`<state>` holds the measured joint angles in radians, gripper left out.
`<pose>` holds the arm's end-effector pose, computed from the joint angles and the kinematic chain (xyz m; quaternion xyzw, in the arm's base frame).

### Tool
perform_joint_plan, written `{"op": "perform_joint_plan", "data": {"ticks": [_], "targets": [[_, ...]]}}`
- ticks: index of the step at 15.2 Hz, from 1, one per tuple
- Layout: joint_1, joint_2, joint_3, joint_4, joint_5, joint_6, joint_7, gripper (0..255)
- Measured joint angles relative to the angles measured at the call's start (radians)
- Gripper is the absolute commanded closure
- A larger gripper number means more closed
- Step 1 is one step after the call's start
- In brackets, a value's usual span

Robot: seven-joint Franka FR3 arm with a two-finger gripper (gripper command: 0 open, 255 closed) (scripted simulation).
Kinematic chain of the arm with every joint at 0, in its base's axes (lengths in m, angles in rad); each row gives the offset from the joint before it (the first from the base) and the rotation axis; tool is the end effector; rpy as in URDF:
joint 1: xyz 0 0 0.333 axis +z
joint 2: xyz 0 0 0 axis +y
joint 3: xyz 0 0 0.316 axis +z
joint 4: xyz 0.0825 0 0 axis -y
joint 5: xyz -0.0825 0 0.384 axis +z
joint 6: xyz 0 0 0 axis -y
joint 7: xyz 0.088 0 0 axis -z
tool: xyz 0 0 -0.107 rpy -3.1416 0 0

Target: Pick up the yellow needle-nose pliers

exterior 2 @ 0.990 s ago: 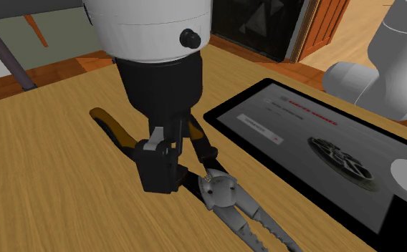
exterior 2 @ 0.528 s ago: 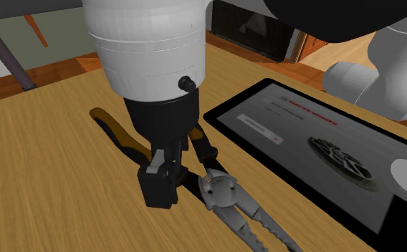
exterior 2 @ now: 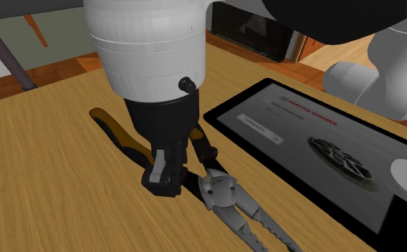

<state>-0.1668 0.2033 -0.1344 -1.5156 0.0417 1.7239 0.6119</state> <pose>0.5999 -0.1745 0.5452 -0.8968 0.4424 -0.0023 0.0075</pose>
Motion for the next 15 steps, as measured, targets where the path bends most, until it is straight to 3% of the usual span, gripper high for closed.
{"op": "perform_joint_plan", "data": {"ticks": [6, 15], "targets": [[-0.002, 0.005, -0.001, 0.043, 0.000, -0.039, -0.001, 255], [-0.008, 0.034, -0.003, 0.210, 0.005, -0.177, -0.002, 255]]}}
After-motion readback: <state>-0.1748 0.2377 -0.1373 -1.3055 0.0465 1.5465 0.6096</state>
